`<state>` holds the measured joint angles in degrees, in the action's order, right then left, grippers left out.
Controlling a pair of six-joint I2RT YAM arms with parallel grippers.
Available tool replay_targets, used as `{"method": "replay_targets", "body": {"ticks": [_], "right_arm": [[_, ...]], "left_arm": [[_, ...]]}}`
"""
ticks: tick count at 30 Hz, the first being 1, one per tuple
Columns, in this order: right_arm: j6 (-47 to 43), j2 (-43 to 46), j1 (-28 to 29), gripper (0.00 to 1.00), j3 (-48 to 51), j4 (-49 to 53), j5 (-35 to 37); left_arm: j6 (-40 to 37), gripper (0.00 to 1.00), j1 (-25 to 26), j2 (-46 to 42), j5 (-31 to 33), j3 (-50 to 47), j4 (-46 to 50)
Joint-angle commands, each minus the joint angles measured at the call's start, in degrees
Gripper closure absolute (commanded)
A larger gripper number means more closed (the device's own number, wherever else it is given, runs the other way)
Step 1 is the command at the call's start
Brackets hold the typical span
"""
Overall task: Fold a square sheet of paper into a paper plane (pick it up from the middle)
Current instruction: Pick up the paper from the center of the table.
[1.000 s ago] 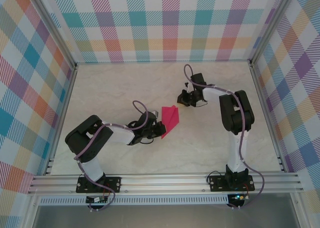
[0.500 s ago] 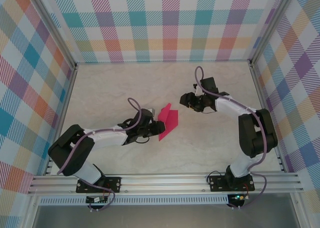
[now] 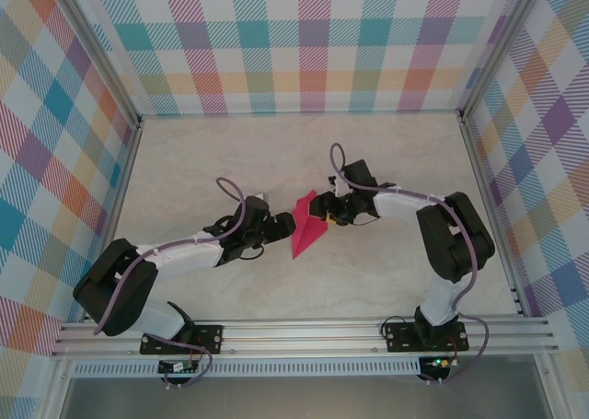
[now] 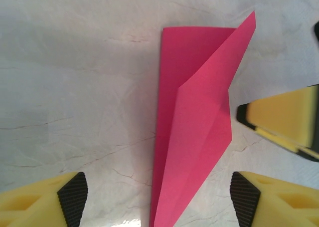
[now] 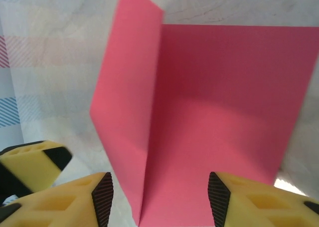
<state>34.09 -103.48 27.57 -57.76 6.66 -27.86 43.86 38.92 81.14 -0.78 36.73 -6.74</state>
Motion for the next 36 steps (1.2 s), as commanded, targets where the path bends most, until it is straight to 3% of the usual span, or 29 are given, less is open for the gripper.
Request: {"method": "replay_targets", "body": {"ticks": [1,6,10,19,24,31,36], "right_arm": [[0.2,-2.9,0.9,0.47,-2.5,-2.7,-2.8],[-0.3,-5.1,1.2,0.53,-3.2,-4.4,-3.9],[-0.7,-6.2,1.2,0.60,-3.6,-5.1,-4.2],[-1.5,-9.1,1.2,0.74,-5.1,-7.6,-8.2],[-1.4,-6.8,1.1,0.92,-3.8,-11.3,-10.6],[0.4,2.1,1.0,0.94,-0.8,-17.6,-16.8],[3.3,6.2,0.5,0.94,-2.0,-19.4,-21.6]], "left_arm": [[-0.4,0.18,-1.4,-2.2,0.0,-1.1,1.4],[0.1,0.13,-3.4,-1.0,-6.7,-2.8,-1.9],[0.1,0.02,-4.4,-0.2,-9.9,-4.0,-4.6],[2.1,0.01,-8.5,0.2,-16.8,-5.1,-8.1],[3.3,0.00,-11.1,0.3,-22.4,-5.8,-11.5],[5.0,0.00,-13.9,-1.6,-33.1,-7.3,-19.3],[6.5,0.00,-14.6,-5.7,-36.4,-7.1,-22.5]]}}
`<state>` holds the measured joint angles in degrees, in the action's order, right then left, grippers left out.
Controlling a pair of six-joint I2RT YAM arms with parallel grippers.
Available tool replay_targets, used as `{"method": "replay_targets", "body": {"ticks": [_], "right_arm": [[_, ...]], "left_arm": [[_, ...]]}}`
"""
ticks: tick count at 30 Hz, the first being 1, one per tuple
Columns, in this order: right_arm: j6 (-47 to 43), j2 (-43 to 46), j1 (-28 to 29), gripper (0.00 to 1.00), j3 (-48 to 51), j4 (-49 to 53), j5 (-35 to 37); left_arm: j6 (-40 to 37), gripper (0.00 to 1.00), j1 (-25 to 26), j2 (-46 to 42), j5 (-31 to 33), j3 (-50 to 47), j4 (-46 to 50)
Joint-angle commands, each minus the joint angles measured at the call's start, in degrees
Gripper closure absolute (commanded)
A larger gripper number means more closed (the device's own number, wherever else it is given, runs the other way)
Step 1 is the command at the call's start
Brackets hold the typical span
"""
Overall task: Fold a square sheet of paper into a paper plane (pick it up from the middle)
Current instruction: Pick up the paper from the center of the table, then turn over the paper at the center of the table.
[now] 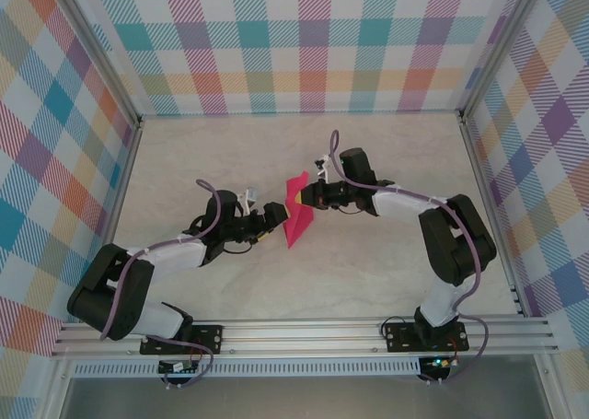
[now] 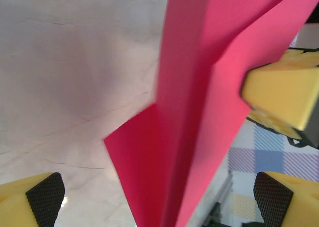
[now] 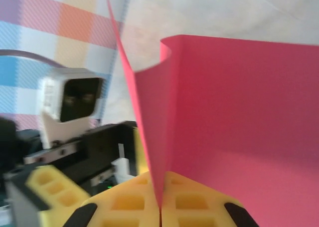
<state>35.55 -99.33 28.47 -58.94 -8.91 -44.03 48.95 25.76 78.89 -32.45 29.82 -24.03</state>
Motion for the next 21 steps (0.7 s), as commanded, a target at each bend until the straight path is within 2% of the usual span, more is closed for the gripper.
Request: {"method": "replay_targets", "body": {"ticks": [1,5,11,21], "right_arm": [[2.6,2.4,-0.6,0.94,-1.5,-3.8,-6.3],[4.5,3.2,-0.7,0.93,-4.1,-3.8,-9.8],[5.6,4.0,-0.7,0.93,-7.4,-1.0,-9.9],[4.9,5.3,-0.7,0.93,-7.7,0.2,-7.5]], "left_arm": [[1.8,0.00,-1.6,-4.6,-5.0,-0.1,-5.6],[2.8,0.00,-1.7,-8.9,-5.8,-0.4,-7.9],[7.0,0.02,-1.7,-11.9,-4.4,-1.5,-10.2],[2.7,0.00,-1.7,-17.1,2.2,-0.2,4.4]]}}
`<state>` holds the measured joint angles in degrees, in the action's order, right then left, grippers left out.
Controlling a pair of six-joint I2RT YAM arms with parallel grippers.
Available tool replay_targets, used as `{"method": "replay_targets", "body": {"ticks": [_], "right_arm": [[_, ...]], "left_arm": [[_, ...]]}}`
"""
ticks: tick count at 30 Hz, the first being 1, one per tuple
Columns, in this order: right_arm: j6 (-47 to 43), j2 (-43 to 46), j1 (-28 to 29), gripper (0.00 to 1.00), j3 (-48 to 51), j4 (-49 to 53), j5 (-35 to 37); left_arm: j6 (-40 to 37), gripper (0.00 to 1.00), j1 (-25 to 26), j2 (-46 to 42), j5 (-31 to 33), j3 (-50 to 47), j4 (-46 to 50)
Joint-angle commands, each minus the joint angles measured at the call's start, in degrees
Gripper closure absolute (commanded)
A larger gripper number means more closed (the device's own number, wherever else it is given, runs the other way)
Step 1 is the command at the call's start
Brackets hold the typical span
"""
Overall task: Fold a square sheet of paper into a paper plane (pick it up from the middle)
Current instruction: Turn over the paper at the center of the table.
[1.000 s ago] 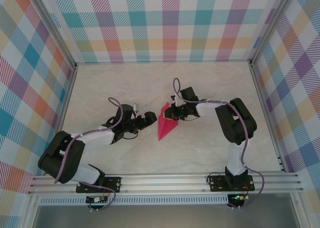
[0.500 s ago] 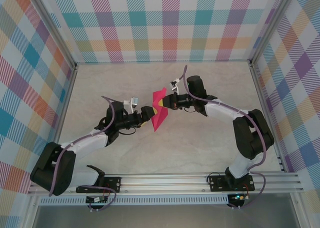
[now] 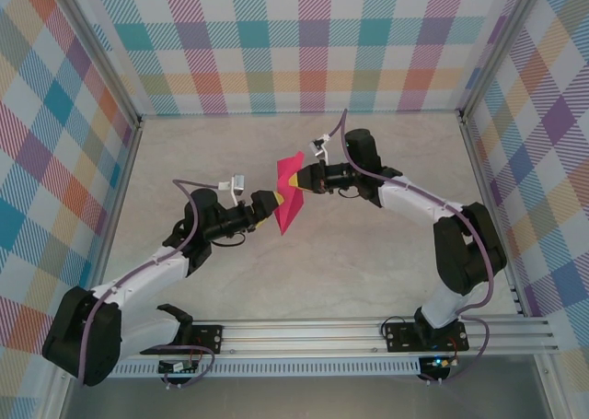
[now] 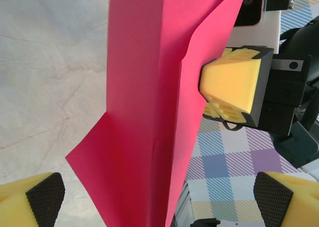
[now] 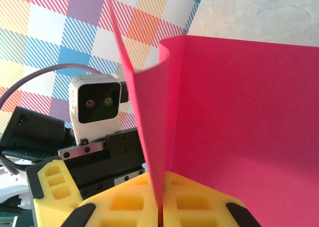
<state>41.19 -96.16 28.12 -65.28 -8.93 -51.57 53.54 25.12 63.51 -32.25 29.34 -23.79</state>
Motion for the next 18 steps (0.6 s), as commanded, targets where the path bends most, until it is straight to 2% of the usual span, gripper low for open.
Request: {"method": "replay_targets", "body": {"ticks": [1,7,11,14,18], "right_arm": [[-0.8,2.2,-0.3,0.92,-1.3,0.0,0.2],[0.6,1.0,-0.3,0.92,-1.6,-1.9,-0.7],[2.0,0.1,-0.3,0.92,-1.4,-3.5,-1.0],[2.5,-0.2,-0.3,0.92,-1.4,-3.9,-1.2],[2.4,-0.5,-0.3,0.92,-1.7,-3.6,-1.2]], "left_arm": [[-1.8,0.00,-1.0,-1.9,1.9,0.4,4.3],[0.3,0.01,-0.2,0.8,-1.5,1.0,0.1],[2.3,0.05,0.6,3.8,-2.7,1.7,-3.9],[4.1,0.13,0.9,5.9,-3.8,1.9,-7.7],[5.7,0.31,1.5,7.6,-4.3,2.1,-11.9]]}}
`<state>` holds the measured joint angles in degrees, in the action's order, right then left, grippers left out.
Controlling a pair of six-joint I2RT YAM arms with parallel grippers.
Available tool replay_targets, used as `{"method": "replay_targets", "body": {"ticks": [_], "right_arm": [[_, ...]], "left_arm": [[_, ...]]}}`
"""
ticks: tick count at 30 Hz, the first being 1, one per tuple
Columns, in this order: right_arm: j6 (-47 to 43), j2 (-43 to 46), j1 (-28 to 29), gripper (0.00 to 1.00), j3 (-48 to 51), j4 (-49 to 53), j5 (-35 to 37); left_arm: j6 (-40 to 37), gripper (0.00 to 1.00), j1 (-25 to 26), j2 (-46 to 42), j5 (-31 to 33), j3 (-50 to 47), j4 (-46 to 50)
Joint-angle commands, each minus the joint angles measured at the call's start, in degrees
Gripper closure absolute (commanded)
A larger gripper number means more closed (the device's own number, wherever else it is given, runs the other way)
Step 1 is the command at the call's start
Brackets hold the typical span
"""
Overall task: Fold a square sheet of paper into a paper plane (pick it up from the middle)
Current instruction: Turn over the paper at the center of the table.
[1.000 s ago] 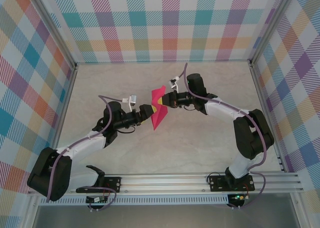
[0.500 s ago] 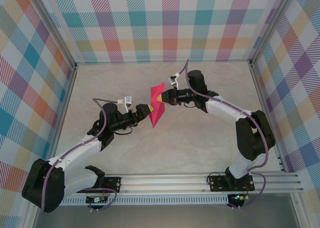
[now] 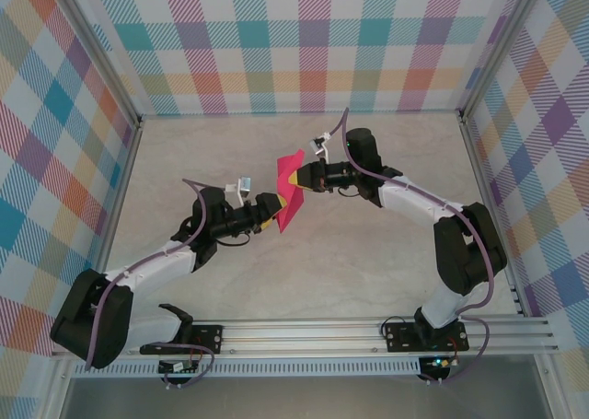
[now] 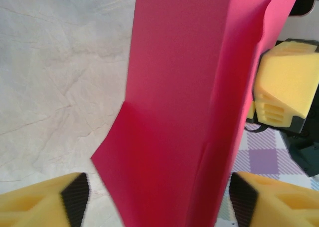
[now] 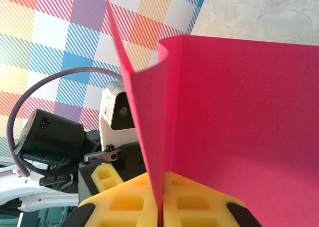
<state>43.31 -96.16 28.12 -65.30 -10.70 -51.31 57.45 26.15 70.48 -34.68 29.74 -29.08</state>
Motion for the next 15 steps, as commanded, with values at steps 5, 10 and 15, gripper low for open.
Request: {"method": "replay_targets", "body": {"ticks": [5,10,15], "right_arm": [[0.0,-1.4,-0.3,0.92,-1.8,-1.0,-1.3],[-0.1,-1.4,-0.3,0.92,-1.6,-0.3,-1.0],[-0.2,-1.3,-0.3,0.92,-1.6,-0.3,-0.8]], "left_arm": [[2.1,0.45,0.9,1.1,-2.3,2.1,-9.5],[0.6,0.52,1.1,-0.8,-2.4,2.0,-10.1],[-0.4,0.56,1.1,-0.9,-1.7,2.0,-8.6]]}}
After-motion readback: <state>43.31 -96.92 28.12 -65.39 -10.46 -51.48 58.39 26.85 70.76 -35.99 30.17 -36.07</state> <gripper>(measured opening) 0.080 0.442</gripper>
